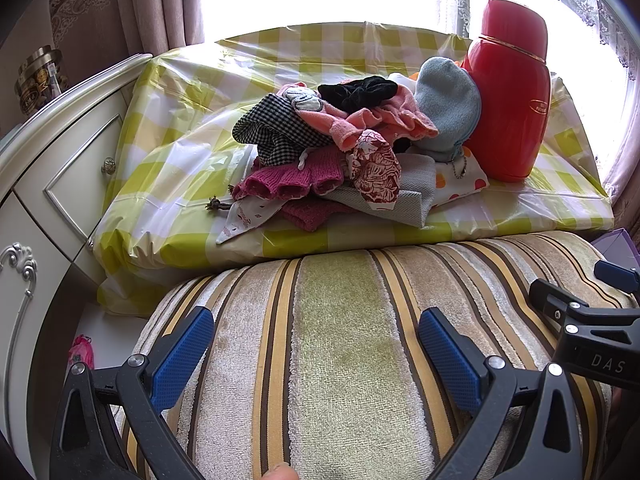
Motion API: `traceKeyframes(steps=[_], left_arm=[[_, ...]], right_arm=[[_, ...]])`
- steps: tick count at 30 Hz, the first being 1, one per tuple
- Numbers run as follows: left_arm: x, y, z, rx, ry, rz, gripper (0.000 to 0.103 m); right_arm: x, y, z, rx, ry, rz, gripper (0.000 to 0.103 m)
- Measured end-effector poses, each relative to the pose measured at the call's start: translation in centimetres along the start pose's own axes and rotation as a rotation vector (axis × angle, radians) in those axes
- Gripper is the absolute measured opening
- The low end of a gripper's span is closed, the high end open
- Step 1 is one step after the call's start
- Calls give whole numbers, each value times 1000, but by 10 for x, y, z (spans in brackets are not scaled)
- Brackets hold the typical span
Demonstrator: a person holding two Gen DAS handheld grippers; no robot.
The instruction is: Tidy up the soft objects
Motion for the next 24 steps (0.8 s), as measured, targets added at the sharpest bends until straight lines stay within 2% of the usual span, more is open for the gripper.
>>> traceKeyframes(steps=[24], left_arm=[[0,0,0,0,0,0,103]], right_arm=[[0,-1,0,0,-5,5,103]])
Point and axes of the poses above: each gripper's, at about its wrist camera, not at the fingertips, and z roughly against the way its jaws point, x to its right, y to its top, the point moved 10 cm from there along -z, roughly the way its jaws point, and after that the axes turned 5 degrees about -z, right-handed, at the moved point
